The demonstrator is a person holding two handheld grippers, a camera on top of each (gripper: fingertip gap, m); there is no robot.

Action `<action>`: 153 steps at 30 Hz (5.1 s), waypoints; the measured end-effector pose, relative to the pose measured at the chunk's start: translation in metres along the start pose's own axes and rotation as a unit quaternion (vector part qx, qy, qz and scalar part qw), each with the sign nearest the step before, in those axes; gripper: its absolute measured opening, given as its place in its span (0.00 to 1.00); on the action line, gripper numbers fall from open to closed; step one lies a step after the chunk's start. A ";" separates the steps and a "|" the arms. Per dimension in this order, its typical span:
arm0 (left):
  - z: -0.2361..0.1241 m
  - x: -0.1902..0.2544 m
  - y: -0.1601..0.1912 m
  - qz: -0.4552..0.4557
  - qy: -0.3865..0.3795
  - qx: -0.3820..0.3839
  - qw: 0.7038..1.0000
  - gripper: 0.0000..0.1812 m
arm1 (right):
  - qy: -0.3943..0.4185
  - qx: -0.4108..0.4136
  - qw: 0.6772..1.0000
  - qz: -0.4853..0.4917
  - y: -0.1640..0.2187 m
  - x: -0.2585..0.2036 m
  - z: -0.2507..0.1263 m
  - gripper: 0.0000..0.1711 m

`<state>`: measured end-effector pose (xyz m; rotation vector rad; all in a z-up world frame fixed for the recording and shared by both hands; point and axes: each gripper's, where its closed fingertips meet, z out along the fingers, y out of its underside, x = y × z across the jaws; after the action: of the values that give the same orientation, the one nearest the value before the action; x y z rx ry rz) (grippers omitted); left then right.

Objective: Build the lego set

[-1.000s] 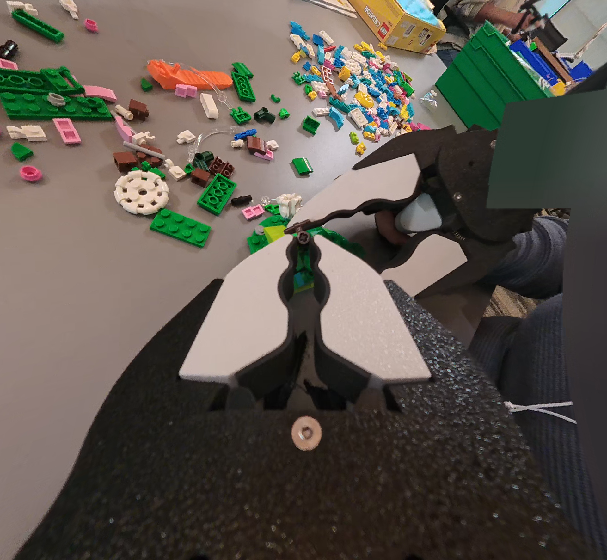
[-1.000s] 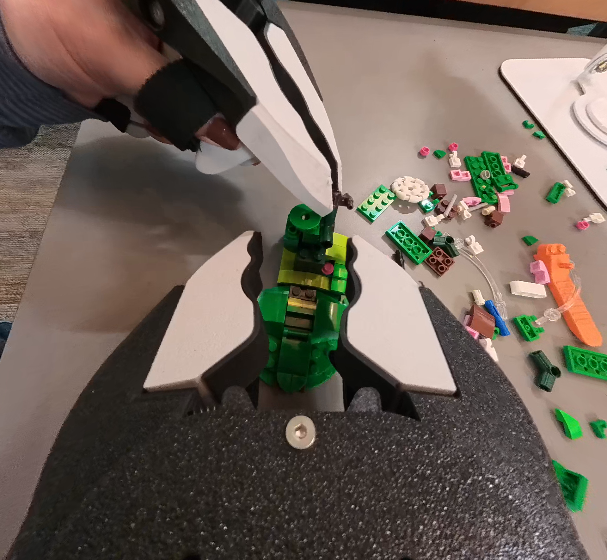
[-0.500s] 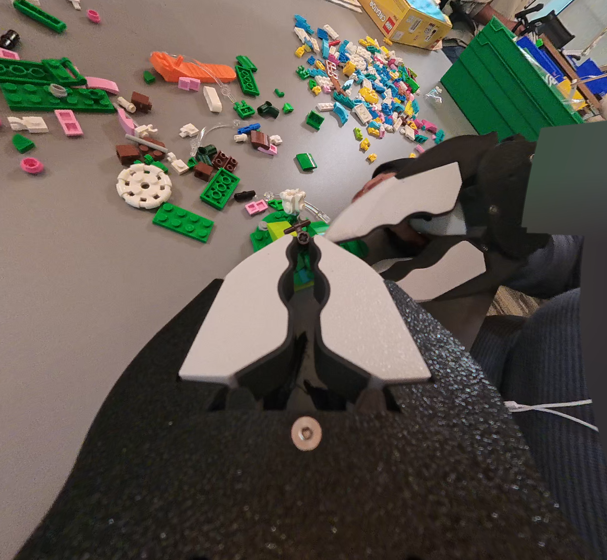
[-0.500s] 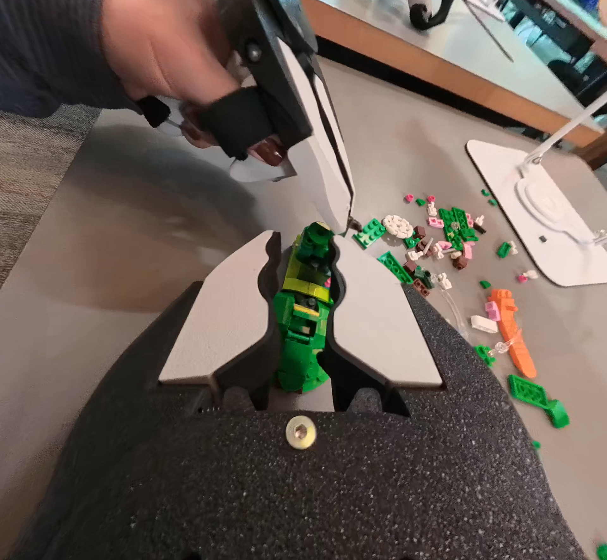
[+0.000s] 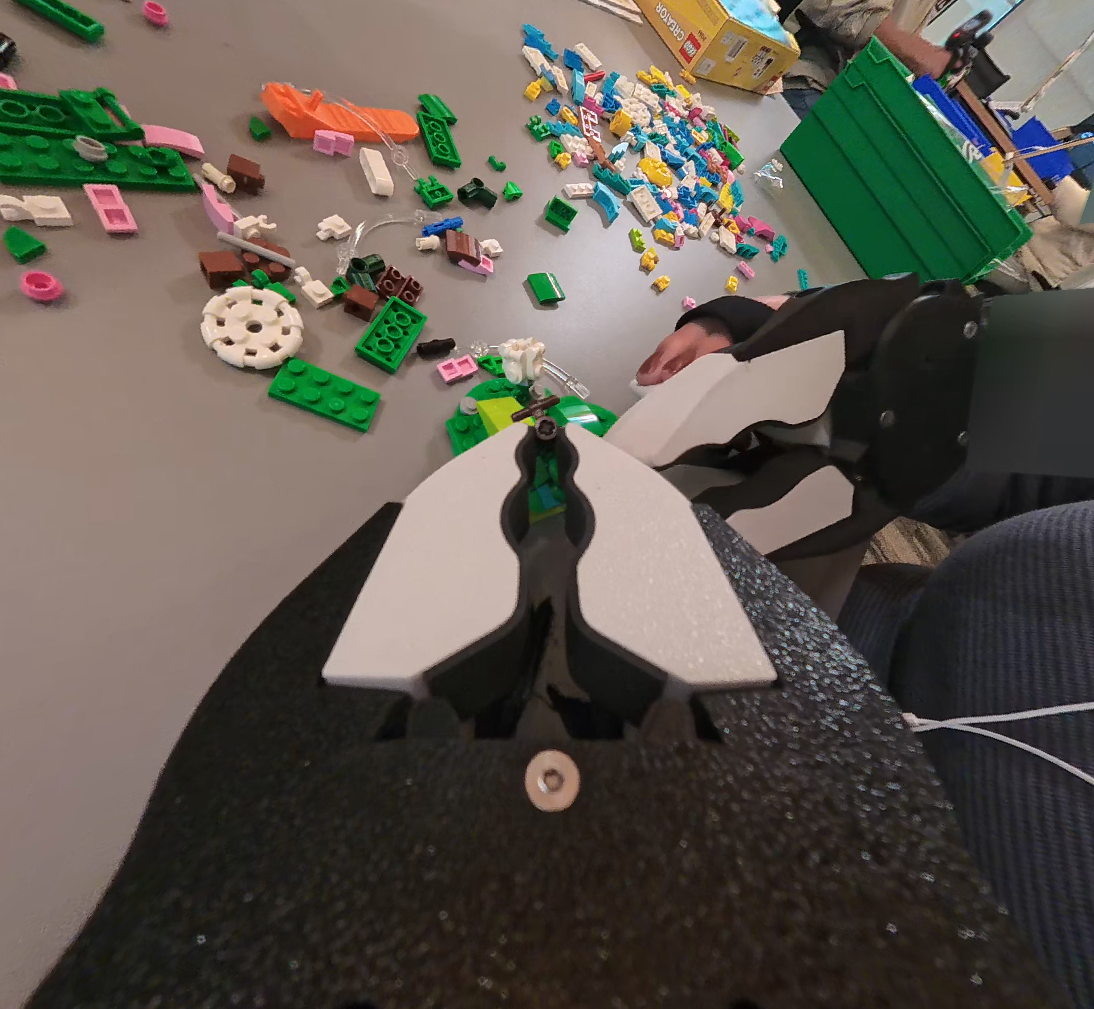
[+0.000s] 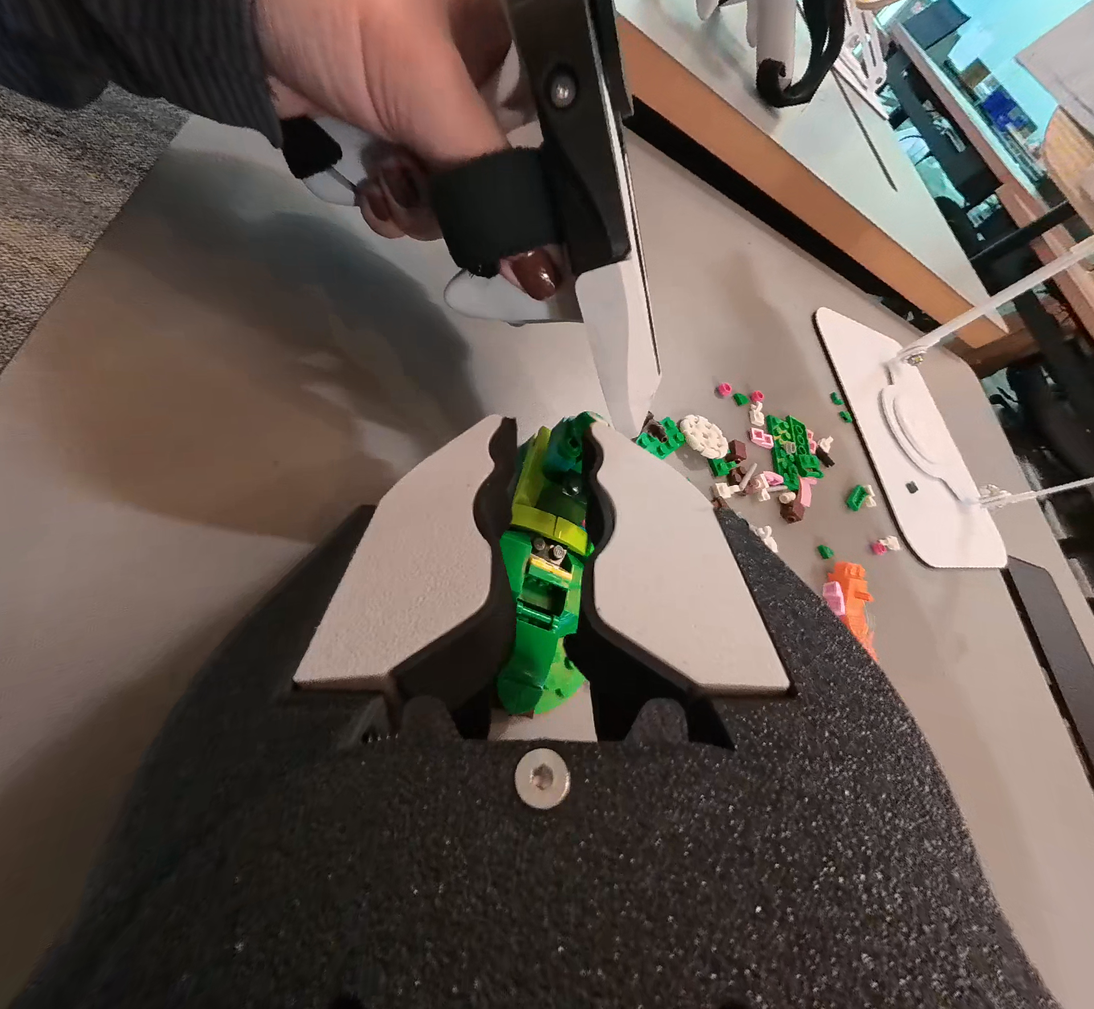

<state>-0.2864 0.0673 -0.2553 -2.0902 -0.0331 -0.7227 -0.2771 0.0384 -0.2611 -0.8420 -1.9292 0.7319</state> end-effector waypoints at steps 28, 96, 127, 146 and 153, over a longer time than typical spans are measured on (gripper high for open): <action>0.000 -0.002 0.003 -0.010 0.015 0.018 1.000 0.04 | 0.022 -0.039 0.999 0.020 0.001 0.008 0.002 0.01; -0.027 0.006 0.022 0.191 -0.059 0.030 0.979 0.25 | -0.248 -0.064 0.937 0.239 0.017 -0.033 -0.033 0.26; -0.026 0.003 -0.007 0.210 -0.051 0.083 0.973 0.16 | -0.367 0.045 0.889 0.268 -0.012 0.049 -0.012 0.31; -0.073 -0.053 -0.073 0.160 -0.166 0.305 0.924 0.28 | -0.097 0.055 0.982 0.152 0.014 0.019 -0.038 0.31; -0.062 -0.054 -0.071 0.192 -0.190 0.279 0.921 0.27 | -0.026 0.103 0.987 0.124 0.009 0.028 -0.041 0.29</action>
<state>-0.3809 0.0747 -0.2028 -1.5825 -0.0371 -0.0415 -0.2491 0.0721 -0.2366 -0.9512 -1.7731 1.0923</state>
